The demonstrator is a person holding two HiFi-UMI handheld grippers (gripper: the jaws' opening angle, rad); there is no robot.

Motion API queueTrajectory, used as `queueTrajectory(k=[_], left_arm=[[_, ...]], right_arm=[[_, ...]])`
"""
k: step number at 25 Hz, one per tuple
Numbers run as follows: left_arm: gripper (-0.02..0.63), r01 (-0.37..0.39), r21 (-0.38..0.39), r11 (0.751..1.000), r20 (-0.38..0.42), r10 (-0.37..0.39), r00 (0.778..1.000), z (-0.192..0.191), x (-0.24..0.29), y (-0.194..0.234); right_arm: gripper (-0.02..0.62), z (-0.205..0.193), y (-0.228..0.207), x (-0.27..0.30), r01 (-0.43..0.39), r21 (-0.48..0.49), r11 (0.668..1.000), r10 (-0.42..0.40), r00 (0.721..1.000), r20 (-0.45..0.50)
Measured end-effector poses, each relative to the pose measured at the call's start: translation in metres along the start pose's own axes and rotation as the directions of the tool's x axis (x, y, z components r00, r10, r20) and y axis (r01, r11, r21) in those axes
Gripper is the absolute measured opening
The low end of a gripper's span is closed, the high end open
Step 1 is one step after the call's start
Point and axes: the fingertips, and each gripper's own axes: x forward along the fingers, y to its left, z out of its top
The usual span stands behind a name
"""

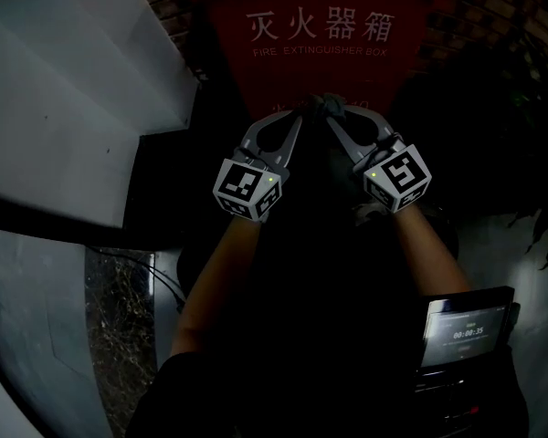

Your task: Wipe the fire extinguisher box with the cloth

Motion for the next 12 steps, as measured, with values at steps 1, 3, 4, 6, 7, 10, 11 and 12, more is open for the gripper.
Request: queueTrajectory(k=[1, 3, 4, 6, 7, 10, 11, 12], left_arm=[[0.000, 0.006, -0.001, 1.000, -0.005, -0.006, 1.000, -0.008, 0.001, 0.001], [0.000, 0.022, 0.001, 1.000, -0.015, -0.022, 1.000, -0.019, 0.003, 0.003], [0.000, 0.027, 0.004, 1.000, -0.019, -0.027, 0.999, -0.024, 0.004, 0.004], [0.000, 0.028, -0.001, 1.000, -0.023, -0.028, 0.999, -0.032, 0.003, 0.006], [0.000, 0.023, -0.012, 1.000, -0.022, -0.024, 0.999, -0.035, 0.002, 0.007], [0.000, 0.008, -0.045, 0.999, -0.010, -0.008, 1.000, -0.041, -0.001, 0.009], [0.000, 0.003, -0.046, 0.999, -0.005, -0.003, 1.000, -0.040, -0.001, 0.010], [0.000, -0.001, -0.043, 0.999, -0.001, 0.001, 1.000, -0.038, -0.002, 0.010]], right_arm=[[0.032, -0.007, -0.001, 0.001, -0.005, 0.014, 1.000, 0.005, 1.000, 0.005], [0.032, -0.018, -0.005, 0.003, -0.006, 0.027, 1.000, 0.006, 1.000, 0.004], [0.032, -0.024, -0.007, 0.004, -0.003, 0.031, 1.000, 0.003, 1.000, -0.001], [0.032, -0.031, -0.007, 0.003, -0.010, 0.041, 0.999, 0.010, 1.000, 0.003], [0.034, -0.032, -0.004, 0.003, -0.020, 0.049, 0.999, 0.019, 1.000, 0.015], [0.032, -0.036, 0.002, -0.001, -0.029, 0.069, 0.997, 0.028, 0.999, 0.016], [0.034, -0.039, 0.001, -0.003, -0.026, 0.076, 0.997, 0.026, 1.000, 0.003], [0.034, -0.040, 0.000, -0.004, -0.025, 0.083, 0.996, 0.025, 1.000, 0.001]])
